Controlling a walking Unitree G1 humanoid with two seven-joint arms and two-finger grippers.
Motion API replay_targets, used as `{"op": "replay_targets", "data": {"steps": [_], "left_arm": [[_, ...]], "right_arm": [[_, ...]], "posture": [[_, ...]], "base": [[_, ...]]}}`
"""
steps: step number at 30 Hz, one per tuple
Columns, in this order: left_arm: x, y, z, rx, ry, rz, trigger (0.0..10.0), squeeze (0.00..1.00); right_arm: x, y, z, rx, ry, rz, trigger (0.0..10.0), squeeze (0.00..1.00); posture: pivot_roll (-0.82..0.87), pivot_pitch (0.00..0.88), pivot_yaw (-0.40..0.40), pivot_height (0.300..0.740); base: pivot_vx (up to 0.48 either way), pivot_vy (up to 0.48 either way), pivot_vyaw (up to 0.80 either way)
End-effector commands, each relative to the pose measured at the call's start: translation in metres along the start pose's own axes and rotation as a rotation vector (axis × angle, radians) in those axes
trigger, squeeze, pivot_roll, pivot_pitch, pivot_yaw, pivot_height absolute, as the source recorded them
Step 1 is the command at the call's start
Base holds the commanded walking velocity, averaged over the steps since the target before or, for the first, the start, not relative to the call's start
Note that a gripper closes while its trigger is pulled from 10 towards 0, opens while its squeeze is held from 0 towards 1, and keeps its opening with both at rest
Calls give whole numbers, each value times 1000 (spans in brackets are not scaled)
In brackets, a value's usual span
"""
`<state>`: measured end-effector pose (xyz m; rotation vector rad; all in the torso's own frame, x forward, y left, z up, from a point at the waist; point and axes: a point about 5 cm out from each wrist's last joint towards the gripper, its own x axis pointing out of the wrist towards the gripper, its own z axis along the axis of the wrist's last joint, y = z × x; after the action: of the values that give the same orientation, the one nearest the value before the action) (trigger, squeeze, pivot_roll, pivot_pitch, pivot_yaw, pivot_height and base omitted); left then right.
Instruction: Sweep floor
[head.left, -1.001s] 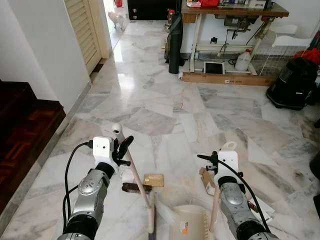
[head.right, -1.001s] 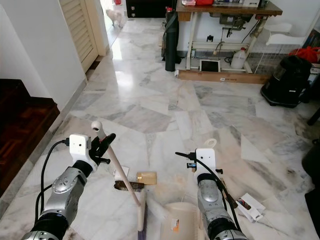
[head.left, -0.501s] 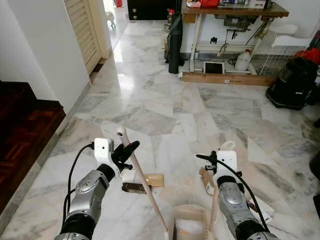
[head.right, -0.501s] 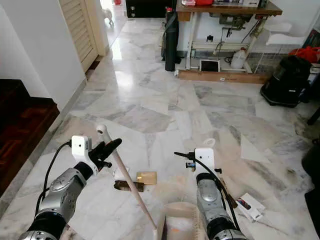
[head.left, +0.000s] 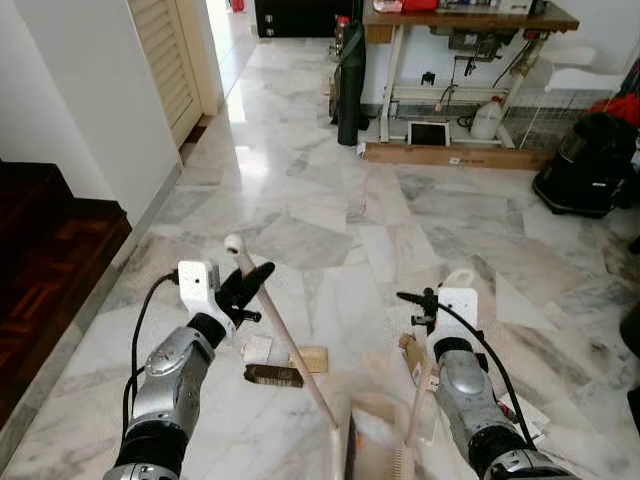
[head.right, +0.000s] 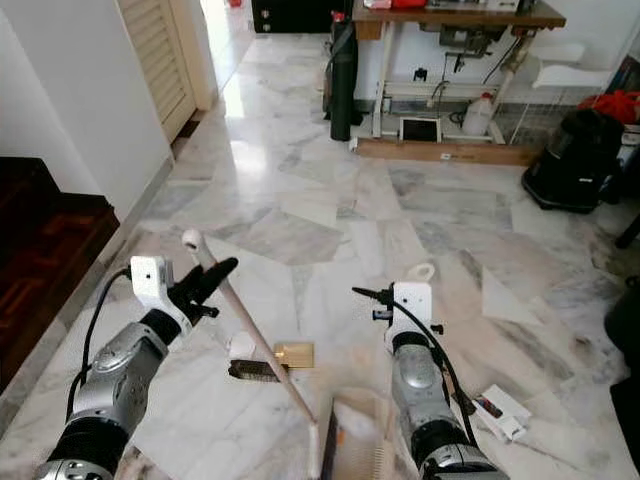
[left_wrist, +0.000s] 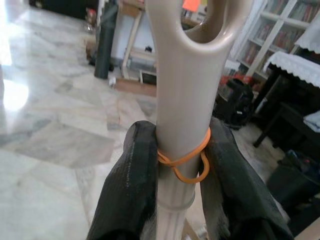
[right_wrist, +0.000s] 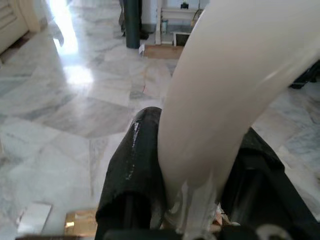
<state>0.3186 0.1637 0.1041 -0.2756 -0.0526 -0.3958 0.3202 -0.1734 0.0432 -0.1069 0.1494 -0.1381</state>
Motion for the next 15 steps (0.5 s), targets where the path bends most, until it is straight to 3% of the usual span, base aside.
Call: {"op": "replay_targets", "data": {"steps": [1,5,9,15], "left_arm": [[-3,2,8,9,-47,20,10000,0],[-5,3,17,60,-88,51,10000,0],[-7,-1,29,215,-132,76,10000,0],[-8,-2,45,297,-206,140,10000,0]], "right_arm": [[6,-2,13,16,-55,-9,10000,0],[6,-4,14,21,-64,-20,10000,0],[7,-9,18,56,-78,-45,10000,0],[12,-12,28,86,-112,-58,10000,0]], "posture": [[101,0,16,740],[104,0,16,740],[107,0,15,740],[106,0,19,740]], "base": [[0,0,0],[0,0,0],[0,0,0],[0,0,0]]}}
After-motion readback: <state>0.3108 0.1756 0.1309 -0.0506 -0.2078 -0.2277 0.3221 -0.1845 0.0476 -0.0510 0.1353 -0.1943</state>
